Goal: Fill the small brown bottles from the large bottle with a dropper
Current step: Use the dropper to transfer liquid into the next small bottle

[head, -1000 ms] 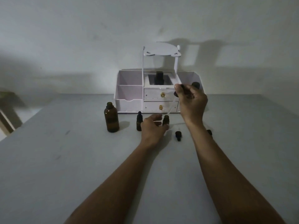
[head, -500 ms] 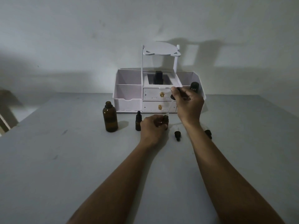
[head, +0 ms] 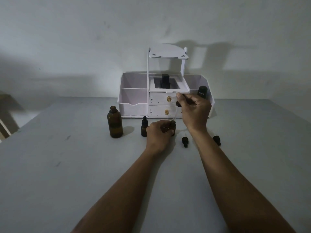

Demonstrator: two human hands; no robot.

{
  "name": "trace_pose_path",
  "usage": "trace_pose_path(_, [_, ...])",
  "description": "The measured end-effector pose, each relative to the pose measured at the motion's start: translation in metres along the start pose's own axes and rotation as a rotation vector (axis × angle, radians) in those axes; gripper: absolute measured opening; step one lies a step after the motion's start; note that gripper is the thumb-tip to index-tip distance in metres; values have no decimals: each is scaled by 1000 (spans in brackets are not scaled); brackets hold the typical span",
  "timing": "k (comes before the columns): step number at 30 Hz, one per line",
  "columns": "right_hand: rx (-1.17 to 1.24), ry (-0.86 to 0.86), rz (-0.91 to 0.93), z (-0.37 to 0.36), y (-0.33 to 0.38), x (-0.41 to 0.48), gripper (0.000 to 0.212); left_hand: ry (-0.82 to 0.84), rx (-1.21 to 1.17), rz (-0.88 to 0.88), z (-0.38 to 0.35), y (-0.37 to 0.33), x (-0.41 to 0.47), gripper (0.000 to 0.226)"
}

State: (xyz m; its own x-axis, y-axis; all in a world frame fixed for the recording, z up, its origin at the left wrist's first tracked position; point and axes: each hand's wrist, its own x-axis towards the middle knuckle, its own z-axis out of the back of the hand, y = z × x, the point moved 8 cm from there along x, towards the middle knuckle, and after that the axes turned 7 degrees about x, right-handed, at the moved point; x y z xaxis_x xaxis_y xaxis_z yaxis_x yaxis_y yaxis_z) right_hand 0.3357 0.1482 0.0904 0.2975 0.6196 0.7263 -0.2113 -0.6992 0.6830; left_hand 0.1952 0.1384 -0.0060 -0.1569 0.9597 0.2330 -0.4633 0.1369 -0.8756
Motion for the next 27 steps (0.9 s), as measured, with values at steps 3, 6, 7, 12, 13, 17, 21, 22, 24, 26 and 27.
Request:
trace_pose_path(3, [-2,-4,5,1,-1,-1,9,1,-16,3,0,0,-1,37])
trace_pose_path(6, [-12,-7,7,2,-2,-1,12,-1,-28,5,0,0,-3,36])
trace_pose_path(7, [-14,-7,10,2,-2,0,12,-4,-30,2,1,-1,-3,36])
trace_pose_path(12, [-17,0,-4,1,-1,-1,12,1,-27,3,1,0,-3,36])
trace_pose_path(13, [-16,4,-11,0,0,-1,11,7,-24,3,0,-1,-3,36])
trace_pose_path(17, [-5,-3,-8,3,6,0,5,29,-6,14,-1,2,-2,42])
trace_pose_path(21, [-10,-85,33,13,13,3,15,26,11,29,4,7,-3,48])
trace_pose_path(22, [-5,-104,41,16,13,4,18,38,0,39,5,8,-6,48])
trace_pose_path(24, [8,-136,57,21,13,6,25,84,-24,49,9,9,-13,45])
trace_pose_path(26, [15,-154,61,23,12,6,27,134,-13,39,17,10,-21,42])
trace_pose_path(27, [14,-160,56,23,12,6,27,155,0,29,22,11,-26,40])
